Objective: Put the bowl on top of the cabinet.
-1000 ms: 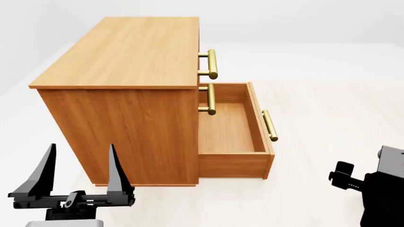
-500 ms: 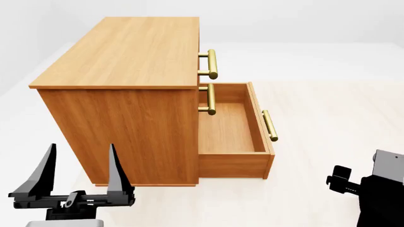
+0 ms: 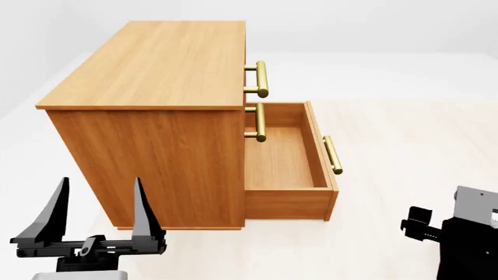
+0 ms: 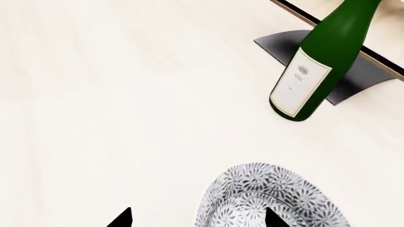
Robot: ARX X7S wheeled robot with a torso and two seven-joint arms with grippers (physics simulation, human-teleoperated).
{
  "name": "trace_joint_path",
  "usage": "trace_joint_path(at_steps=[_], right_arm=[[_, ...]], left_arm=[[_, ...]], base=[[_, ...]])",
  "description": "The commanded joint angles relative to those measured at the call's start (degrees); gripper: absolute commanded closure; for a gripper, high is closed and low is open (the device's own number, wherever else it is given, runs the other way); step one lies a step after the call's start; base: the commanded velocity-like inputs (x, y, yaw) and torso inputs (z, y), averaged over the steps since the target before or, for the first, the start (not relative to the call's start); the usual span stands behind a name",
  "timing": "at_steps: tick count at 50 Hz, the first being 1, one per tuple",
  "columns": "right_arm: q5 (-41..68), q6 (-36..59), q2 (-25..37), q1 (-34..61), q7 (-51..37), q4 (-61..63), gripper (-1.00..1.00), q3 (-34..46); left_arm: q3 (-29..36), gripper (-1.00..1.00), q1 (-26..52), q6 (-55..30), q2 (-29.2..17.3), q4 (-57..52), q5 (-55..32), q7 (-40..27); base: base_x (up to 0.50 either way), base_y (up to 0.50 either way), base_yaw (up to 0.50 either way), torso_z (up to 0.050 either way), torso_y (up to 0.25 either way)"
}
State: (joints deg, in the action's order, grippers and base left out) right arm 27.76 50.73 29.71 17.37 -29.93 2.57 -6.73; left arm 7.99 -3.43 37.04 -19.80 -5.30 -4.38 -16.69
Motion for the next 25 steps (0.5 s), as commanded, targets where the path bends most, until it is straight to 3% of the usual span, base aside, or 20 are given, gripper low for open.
trace_joint_path(at_steps=[1,14,25], right_arm=[[-1.98,0.02,0.42,-0.01,-1.26,0.43,-1.00,2.13],[-2.69,0.75,0.79,-0.55,-1.67,1.30,-1.00,3.65],[1.43,6.73,0.20,2.41,-1.81,2.46,-1.00,1.15]], left_arm=[[0.18,-1.00,0.09,0.23,-0.09,0.33,0.00,-0.08],[0.30,-1.00,0.02,0.16,-0.25,0.14,-0.03,-0.28],[0.47,-1.00,-0.02,0.07,-0.33,-0.03,-0.01,-0.44]], base=[[0.00,0.00,0.00,0.000,0.000],[0.00,0.00,0.00,0.000,0.000],[0.00,0.00,0.00,0.000,0.000]])
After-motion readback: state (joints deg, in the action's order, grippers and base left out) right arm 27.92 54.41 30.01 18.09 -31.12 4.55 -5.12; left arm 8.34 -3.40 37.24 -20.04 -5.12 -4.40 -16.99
